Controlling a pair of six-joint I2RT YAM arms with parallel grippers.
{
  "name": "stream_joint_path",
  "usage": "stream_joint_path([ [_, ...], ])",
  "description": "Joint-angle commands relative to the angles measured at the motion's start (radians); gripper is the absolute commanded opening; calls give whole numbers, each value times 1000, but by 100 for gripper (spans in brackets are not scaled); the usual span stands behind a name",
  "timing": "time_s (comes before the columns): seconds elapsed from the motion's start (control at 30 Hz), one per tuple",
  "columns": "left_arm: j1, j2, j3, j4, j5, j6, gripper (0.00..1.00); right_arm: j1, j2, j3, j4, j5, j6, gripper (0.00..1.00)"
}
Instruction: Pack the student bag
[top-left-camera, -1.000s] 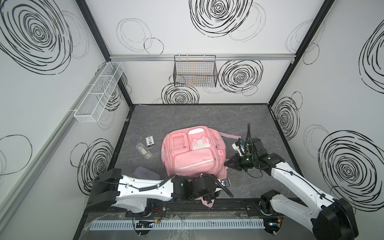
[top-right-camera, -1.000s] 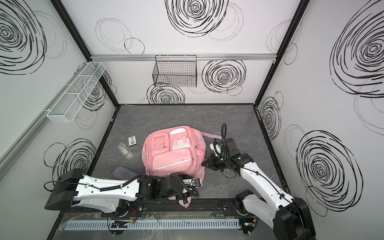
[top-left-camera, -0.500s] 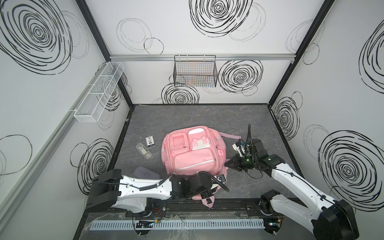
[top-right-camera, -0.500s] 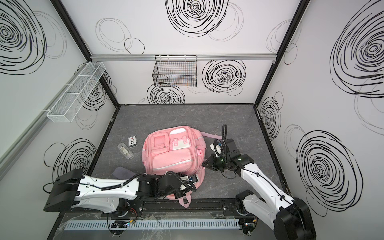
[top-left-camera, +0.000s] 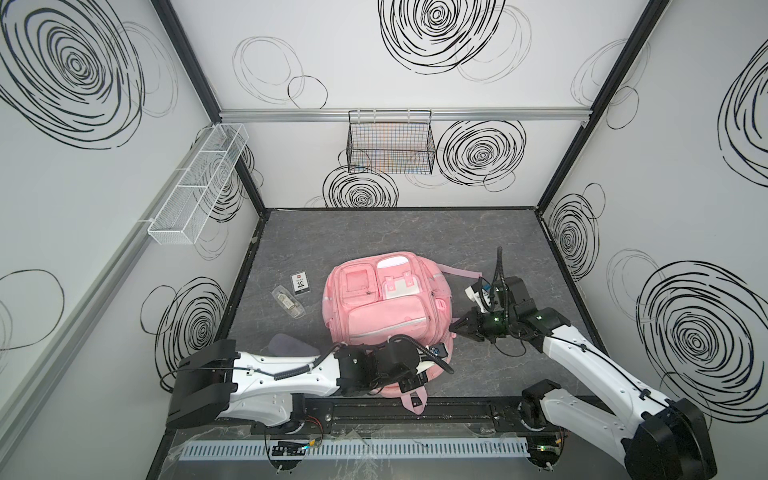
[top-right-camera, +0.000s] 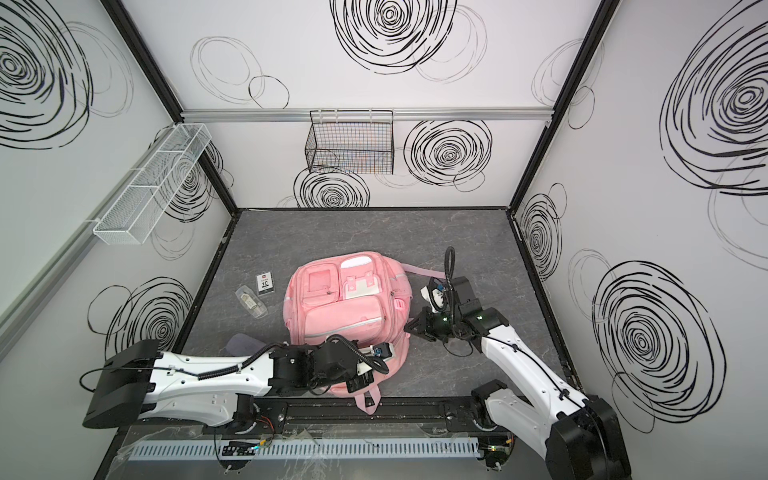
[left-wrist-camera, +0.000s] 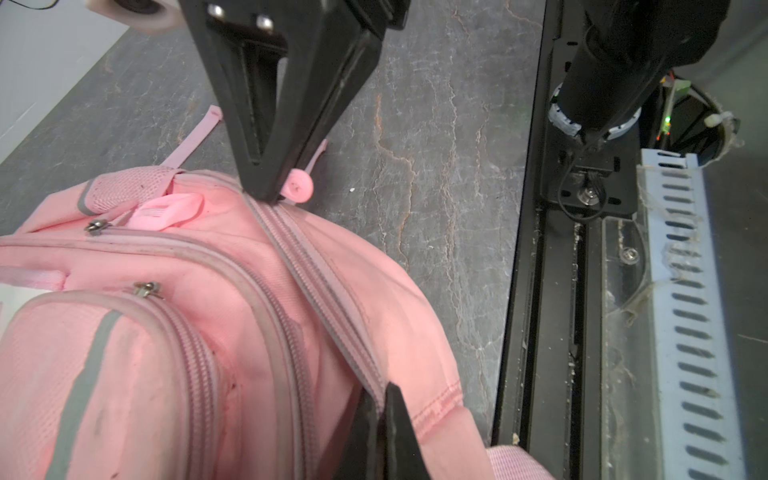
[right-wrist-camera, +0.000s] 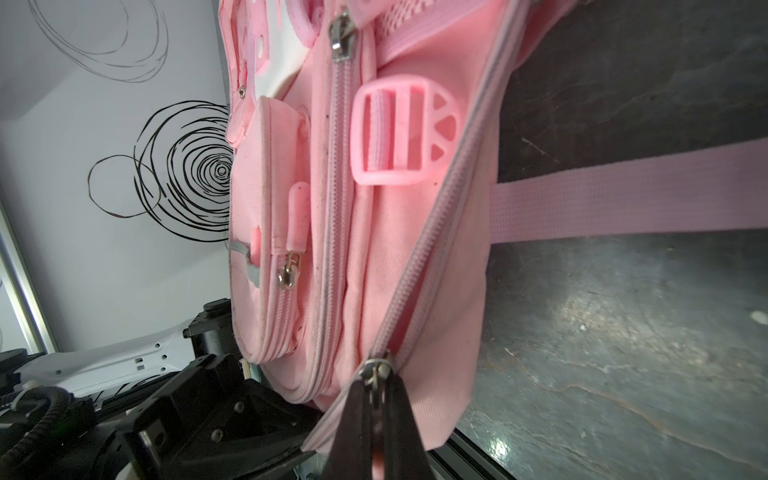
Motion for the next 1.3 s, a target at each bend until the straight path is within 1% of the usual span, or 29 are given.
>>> stream_joint_path([
  [0.0, 32, -101, -5, -53, -4, 51, 0, -87, 41, 57, -33, 110, -135, 0],
  [0.07, 49, -161, -10, -79, 16, 72, 0, -123, 86, 75, -81, 164, -200, 0],
  [0.17, 64, -244, -23, -110, 54, 98, 0, -151, 169, 107, -115, 217, -246, 0],
  [0.3, 78, -301, -35, -154, 80, 117, 0, -160, 248, 123, -63, 238, -261, 0],
  [0.47, 91, -306, -51, -171, 87, 119, 0, -175, 327, 140, 0, 283, -263, 0],
  [0.57, 95, -295, -69, -117, 95, 109, 0, -189, 349, 145, 40, 271, -261, 0],
  [0.67, 98, -254, -70, -61, 99, 111, 0, -190, 345, 163, 61, 254, -260, 1],
  [0.7, 98, -235, -68, -41, 102, 110, 0, -190, 343, 173, 57, 258, -259, 7],
  [0.73, 98, -213, -65, -20, 106, 110, 0, -189, 338, 185, 47, 266, -259, 16],
  [0.77, 98, -197, -63, -2, 108, 107, 4, -192, 331, 191, 39, 274, -259, 23],
  [0.8, 98, -180, -59, 21, 103, 99, 23, -197, 320, 194, 34, 276, -258, 32],
  [0.83, 99, -167, -54, 38, 97, 89, 37, -203, 305, 192, 31, 280, -255, 40],
  [0.9, 100, -151, -39, 56, 98, 83, 51, -221, 274, 181, 23, 309, -249, 51],
  [0.93, 101, -147, -31, 61, 95, 83, 55, -234, 264, 178, 13, 325, -255, 54],
  [1.07, 126, -137, 13, 47, 71, 64, 55, -271, 243, 176, -17, 317, -283, 54],
  [1.1, 139, -135, 28, 36, 68, 60, 57, -270, 235, 176, -11, 314, -289, 54],
  [1.17, 173, -126, 61, 13, 25, 34, 61, -257, 227, 168, 25, 281, -319, 53],
  [1.23, 234, -109, 110, -33, -38, -9, 61, -211, 232, 178, 45, 323, -372, 48],
  [1.27, 264, -102, 136, -64, -54, -27, 61, -177, 233, 189, 48, 383, -394, 47],
])
